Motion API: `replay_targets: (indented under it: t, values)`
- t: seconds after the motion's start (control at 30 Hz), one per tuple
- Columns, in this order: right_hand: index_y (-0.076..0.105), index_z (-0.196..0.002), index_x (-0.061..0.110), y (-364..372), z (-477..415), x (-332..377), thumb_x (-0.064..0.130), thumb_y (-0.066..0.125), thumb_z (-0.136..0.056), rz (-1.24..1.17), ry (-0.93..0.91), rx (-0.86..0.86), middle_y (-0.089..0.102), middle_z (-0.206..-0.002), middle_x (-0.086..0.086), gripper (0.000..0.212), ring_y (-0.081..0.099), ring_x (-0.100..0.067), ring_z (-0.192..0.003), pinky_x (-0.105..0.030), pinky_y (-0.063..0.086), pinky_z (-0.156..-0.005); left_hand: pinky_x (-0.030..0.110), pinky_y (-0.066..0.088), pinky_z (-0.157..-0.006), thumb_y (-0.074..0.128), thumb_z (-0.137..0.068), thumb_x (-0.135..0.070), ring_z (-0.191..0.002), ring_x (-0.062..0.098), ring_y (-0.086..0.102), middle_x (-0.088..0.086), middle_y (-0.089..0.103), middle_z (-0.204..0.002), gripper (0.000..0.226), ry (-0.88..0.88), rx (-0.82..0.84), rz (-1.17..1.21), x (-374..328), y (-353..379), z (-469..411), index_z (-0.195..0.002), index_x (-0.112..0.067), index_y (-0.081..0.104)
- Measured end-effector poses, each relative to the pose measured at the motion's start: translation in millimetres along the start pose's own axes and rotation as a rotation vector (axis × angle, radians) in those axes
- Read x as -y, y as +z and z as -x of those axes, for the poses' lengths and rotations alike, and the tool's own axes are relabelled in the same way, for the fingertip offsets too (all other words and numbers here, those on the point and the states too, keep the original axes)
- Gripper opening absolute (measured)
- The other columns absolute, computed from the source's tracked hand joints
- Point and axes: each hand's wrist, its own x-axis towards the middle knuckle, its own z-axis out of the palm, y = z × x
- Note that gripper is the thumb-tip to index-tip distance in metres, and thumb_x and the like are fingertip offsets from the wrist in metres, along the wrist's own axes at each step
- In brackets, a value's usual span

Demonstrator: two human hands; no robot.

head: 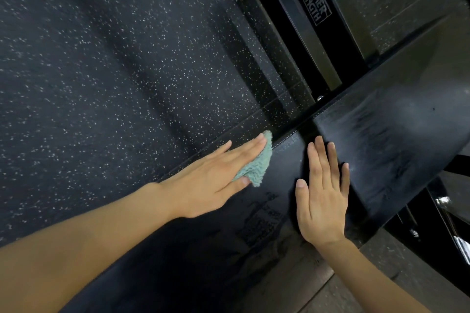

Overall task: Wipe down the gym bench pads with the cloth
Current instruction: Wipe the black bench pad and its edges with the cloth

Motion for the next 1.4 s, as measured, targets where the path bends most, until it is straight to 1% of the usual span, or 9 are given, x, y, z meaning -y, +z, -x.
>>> replay_targets:
  t: [0.17, 0.33, 0.43, 0.6, 0.7, 0.87, 1.1, 1.23, 1.4]
  values:
    - [0.021, -0.156, 0.015, 0.6, 0.1, 0.0, 0.03, 0.026, -0.097, -0.007, 0.005, -0.006, 0.016, -0.165, 0.001, 0.061, 0.007, -0.018, -0.153, -0.044, 0.003, -0.122, 0.02, -0.007, -0.121, 0.032, -0.106, -0.028, -0.145, -0.011, -0.006, -0.023, -0.009, -0.162, 0.064, -0.034, 0.005, -0.004, 6.6, 3.4, 32.3, -0.155, -0.028, -0.008]
    - [0.019, -0.156, 0.016, 1.9, 0.5, -0.1, 0.03, 0.025, -0.097, 0.001, 0.003, -0.007, 0.015, -0.165, 0.002, 0.061, 0.006, -0.018, -0.153, -0.045, 0.004, -0.122, 0.017, -0.009, -0.119, 0.029, -0.104, -0.032, -0.145, -0.012, -0.008, -0.02, -0.008, -0.162, 0.063, -0.059, -0.025, -0.003, 3.0, 7.7, 23.1, -0.155, -0.026, -0.007]
    - [0.019, -0.156, 0.015, 2.2, 0.1, -0.6, 0.03, 0.026, -0.097, 0.005, -0.001, -0.005, 0.014, -0.165, 0.002, 0.061, 0.006, -0.017, -0.153, -0.046, 0.004, -0.122, 0.02, -0.008, -0.121, 0.031, -0.106, -0.028, -0.145, -0.013, -0.007, -0.018, -0.006, -0.163, 0.063, -0.072, -0.046, 0.013, 1.0, 7.7, 6.5, -0.156, -0.024, -0.006]
    - [0.018, -0.156, 0.015, 2.8, 0.2, -1.4, 0.03, 0.025, -0.098, 0.023, -0.011, -0.009, 0.015, -0.165, 0.0, 0.061, 0.006, -0.018, -0.153, -0.046, 0.004, -0.122, 0.026, -0.005, -0.123, 0.032, -0.107, -0.028, -0.148, -0.007, -0.002, -0.012, -0.001, -0.165, 0.062, -0.055, -0.105, 0.013, -8.5, 4.0, -39.5, -0.157, -0.022, -0.003]
    - [0.018, -0.156, 0.013, 3.3, 0.0, -2.6, 0.03, 0.024, -0.098, 0.042, -0.018, -0.006, 0.015, -0.165, -0.001, 0.061, 0.006, -0.018, -0.153, -0.047, 0.005, -0.121, 0.028, -0.005, -0.123, 0.031, -0.107, -0.028, -0.148, -0.005, 0.0, -0.011, 0.0, -0.165, 0.062, -0.04, -0.103, 0.007, -9.8, 3.0, -47.4, -0.157, -0.022, -0.005]
    - [0.017, -0.157, 0.012, 3.9, 1.0, -3.0, 0.031, 0.022, -0.099, 0.071, -0.024, 0.002, 0.012, -0.165, -0.001, 0.06, 0.003, -0.018, -0.153, -0.045, 0.003, -0.121, 0.029, -0.006, -0.124, 0.032, -0.106, -0.025, -0.147, -0.008, -0.003, -0.015, -0.004, -0.164, 0.064, 0.004, -0.099, -0.032, -6.2, 4.9, -29.9, -0.157, -0.025, -0.008]
    - [0.012, -0.158, 0.014, -0.3, 4.6, 7.7, 0.034, 0.019, -0.1, 0.001, 0.009, 0.024, 0.006, -0.166, 0.001, 0.061, -0.006, -0.014, -0.152, -0.042, -0.005, -0.122, 0.031, -0.005, -0.124, 0.032, -0.106, -0.024, -0.146, -0.009, -0.005, -0.017, -0.008, -0.163, 0.065, -0.022, -0.1, -0.074, -2.4, 12.4, 5.3, -0.157, -0.026, -0.008]
    - [0.011, -0.158, 0.014, 4.9, 15.3, 22.4, 0.034, 0.017, -0.102, 0.005, -0.014, 0.019, 0.005, -0.166, -0.001, 0.06, -0.003, -0.016, -0.153, -0.042, -0.003, -0.123, 0.03, -0.005, -0.124, 0.032, -0.106, -0.025, -0.146, -0.01, -0.005, -0.019, -0.008, -0.163, 0.064, -0.04, -0.091, -0.068, 1.7, 15.9, 28.0, -0.156, -0.027, -0.008]
    - [0.012, -0.158, 0.011, 9.9, 31.8, 43.2, 0.035, 0.018, -0.103, 0.017, -0.051, 0.034, 0.007, -0.166, -0.003, 0.06, -0.001, -0.02, -0.153, -0.043, -0.001, -0.123, 0.025, -0.007, -0.122, 0.032, -0.106, -0.027, -0.145, -0.011, -0.006, -0.02, -0.008, -0.163, 0.064, -0.065, -0.102, -0.072, 7.7, 21.8, 60.9, -0.156, -0.027, -0.007]
